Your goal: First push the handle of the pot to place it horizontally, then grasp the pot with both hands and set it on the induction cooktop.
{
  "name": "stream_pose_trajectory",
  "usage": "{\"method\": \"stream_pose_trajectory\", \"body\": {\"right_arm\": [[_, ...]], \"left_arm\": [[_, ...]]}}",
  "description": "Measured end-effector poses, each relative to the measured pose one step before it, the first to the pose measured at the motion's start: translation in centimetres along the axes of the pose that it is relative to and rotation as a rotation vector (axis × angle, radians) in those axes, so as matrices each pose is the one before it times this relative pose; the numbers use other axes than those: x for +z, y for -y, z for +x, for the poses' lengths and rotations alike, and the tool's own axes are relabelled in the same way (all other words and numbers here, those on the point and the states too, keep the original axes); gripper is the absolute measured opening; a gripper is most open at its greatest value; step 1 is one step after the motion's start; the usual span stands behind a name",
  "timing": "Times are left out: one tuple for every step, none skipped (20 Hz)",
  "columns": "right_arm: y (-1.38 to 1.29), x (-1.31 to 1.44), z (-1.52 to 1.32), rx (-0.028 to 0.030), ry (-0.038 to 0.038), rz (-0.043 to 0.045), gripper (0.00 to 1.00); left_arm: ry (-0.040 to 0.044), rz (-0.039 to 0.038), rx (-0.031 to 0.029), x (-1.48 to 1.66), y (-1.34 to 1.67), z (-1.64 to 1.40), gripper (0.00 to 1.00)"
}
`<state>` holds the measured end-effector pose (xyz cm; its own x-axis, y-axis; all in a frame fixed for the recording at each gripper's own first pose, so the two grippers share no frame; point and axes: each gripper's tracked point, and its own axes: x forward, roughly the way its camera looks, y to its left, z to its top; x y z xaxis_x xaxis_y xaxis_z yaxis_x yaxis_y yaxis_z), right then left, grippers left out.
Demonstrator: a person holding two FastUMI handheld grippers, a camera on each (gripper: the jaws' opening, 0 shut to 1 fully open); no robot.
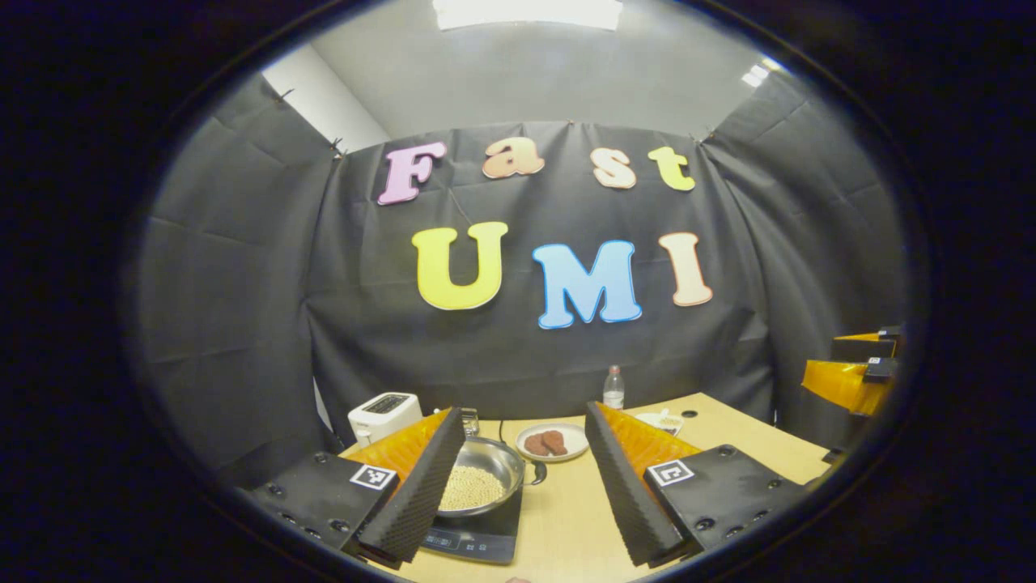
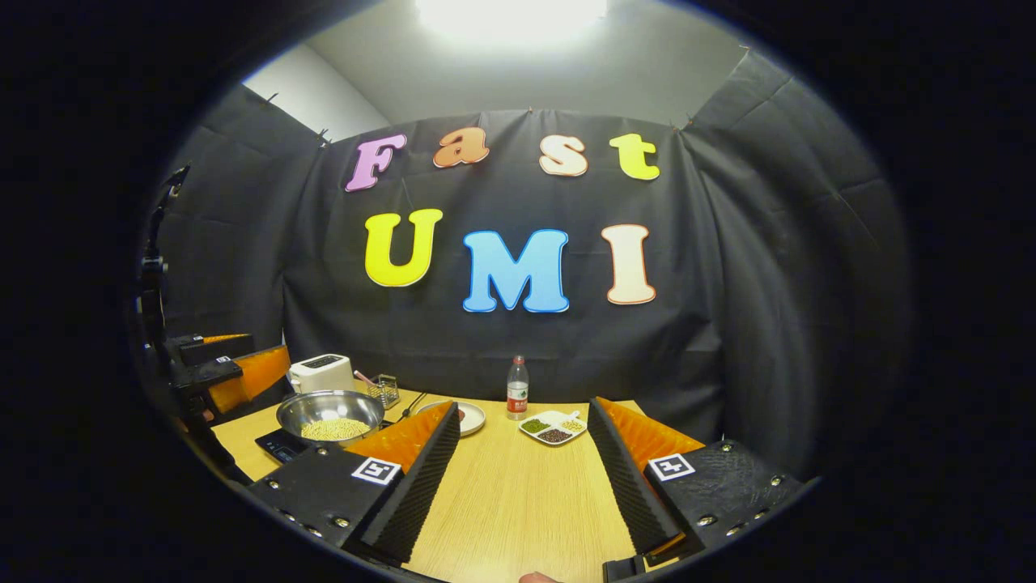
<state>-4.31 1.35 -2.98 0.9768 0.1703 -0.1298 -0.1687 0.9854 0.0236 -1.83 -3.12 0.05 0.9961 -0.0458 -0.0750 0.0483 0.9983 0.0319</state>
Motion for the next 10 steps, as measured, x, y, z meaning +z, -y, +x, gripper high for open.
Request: {"method": "stream_pose_trajectory", "body": {"right_arm": [[-0.304, 0.282, -0.407, -0.00009, 0.01012, 0.00536, 0.96], [-0.147, 0.33, -0.375, -0.00362, 0.00885, 0.00262, 0.96], [0.039, 0.132, -0.132, -0.00921, 0.0052, -0.00127, 0.96], [-0.124, 0.235, -0.347, -0.00682, 0.00249, 0.00086, 0.96], [-0.461, 0.097, -0.367, 0.00269, 0.0004, 0.004, 0.96], [-0.476, 0.309, -0.126, 0.00343, 0.00669, 0.0018, 0.95], [-0.243, 0.154, -0.143, -0.00387, 0.00726, -0.0007, 0.95], [-0.212, 0.192, -0.158, -0.00418, 0.00289, -0.00135, 0.95], [-0.318, 0.12, -0.191, -0.00158, 0.00708, 0.00167, 0.96], [-0.458, 0.212, -0.115, 0.0026, 0.00534, 0.00032, 0.95]], "left_arm": [[0.00505, -0.00232, -0.00637, 0.444, 0.093, -0.433, 0.94], [0.00402, -0.00072, -0.00204, 0.358, -0.175, -0.421, 1.0], [0.00532, 0.0023, -0.0027, 0.399, -0.349, -0.36, 1.0], [0.00211, 0.0018, 0.00175, 0.163, -0.491, -0.343, 1.0], [0.00455, -0.00095, 0.00262, 0.271, -0.469, -0.366, 1.0], [0.00833, -0.00234, 0.00366, 0.161, -0.453, -0.276, 1.0], [0.00824, -0.0019, 0.00614, 0.224, -0.591, -0.269, 0.97], [0.00315, -0.00129, 0.00221, 0.002, -0.397, -0.348, 0.96], [0.00268, -0.00093, 0.0028, 0.038, -0.436, -0.208, 1.0], [0.00224, -0.00164, -0.0004, 0.056, -0.352, -0.143, 1.0]]}}
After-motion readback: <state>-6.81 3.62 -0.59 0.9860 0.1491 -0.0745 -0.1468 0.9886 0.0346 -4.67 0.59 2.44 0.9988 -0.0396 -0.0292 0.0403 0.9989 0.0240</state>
